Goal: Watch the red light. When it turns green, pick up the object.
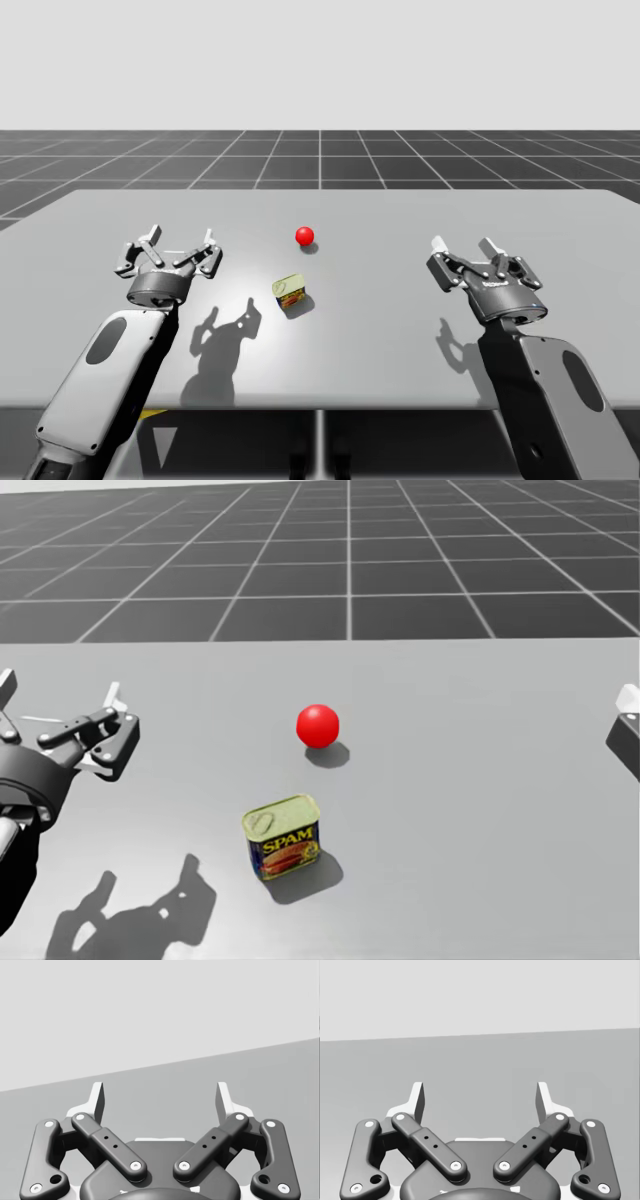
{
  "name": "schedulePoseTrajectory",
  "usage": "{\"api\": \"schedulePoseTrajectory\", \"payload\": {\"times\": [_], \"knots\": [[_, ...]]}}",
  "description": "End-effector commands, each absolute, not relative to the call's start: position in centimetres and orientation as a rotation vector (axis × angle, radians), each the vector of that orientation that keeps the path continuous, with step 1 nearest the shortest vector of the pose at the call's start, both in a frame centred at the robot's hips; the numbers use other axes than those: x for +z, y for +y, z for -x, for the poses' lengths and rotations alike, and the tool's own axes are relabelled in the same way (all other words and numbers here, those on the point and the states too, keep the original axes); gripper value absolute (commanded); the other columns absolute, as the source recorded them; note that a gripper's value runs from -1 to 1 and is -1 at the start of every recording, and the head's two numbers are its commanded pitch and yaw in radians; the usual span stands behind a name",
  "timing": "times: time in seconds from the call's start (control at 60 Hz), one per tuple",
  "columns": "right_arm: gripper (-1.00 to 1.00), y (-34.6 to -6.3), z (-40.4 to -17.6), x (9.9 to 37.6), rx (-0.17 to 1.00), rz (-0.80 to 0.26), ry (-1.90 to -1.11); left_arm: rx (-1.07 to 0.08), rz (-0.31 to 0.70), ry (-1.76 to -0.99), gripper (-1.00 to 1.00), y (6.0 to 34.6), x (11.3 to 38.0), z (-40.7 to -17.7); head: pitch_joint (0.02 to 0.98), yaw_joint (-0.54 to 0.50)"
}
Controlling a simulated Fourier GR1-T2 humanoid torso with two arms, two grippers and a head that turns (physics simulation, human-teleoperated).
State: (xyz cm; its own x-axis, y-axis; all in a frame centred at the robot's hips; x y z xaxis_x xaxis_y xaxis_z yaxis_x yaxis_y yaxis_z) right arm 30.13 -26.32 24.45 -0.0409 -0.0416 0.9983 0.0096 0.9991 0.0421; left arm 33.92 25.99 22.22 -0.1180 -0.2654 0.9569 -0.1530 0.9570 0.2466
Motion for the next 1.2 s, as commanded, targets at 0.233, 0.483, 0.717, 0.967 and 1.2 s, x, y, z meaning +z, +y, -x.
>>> {"api": "schedulePoseTrajectory", "payload": {"times": [0.233, 0.483, 0.717, 0.967, 1.2], "knots": [[-1.0, -26.32, -30.15, 24.46, -0.039, -0.02, -1.613, -0.098, -0.311, -1.699, -1.0, 25.9, 22.25, -33.91, 0.617, 0.07], [-1.0, -26.3, -30.13, 24.46, -0.038, -0.021, -1.613, -0.1, -0.305, -1.698, -1.0, 25.88, 22.21, -33.91, 0.623, 0.07], [-1.0, -26.31, -30.09, 24.48, -0.04, -0.022, -1.614, -0.098, -0.296, -1.698, -1.0, 25.82, 22.22, -33.84, 0.619, 0.07], [-1.0, -26.4, -30.12, 24.56, -0.042, -0.019, -1.617, -0.098, -0.291, -1.698, -1.0, 25.75, 22.27, -33.83, 0.62, 0.07], [-1.0, -26.38, -30.12, 24.58, -0.041, -0.018, -1.617, -0.098, -0.287, -1.698, -1.0, 25.72, 22.3, -33.76, 0.621, 0.07]]}}
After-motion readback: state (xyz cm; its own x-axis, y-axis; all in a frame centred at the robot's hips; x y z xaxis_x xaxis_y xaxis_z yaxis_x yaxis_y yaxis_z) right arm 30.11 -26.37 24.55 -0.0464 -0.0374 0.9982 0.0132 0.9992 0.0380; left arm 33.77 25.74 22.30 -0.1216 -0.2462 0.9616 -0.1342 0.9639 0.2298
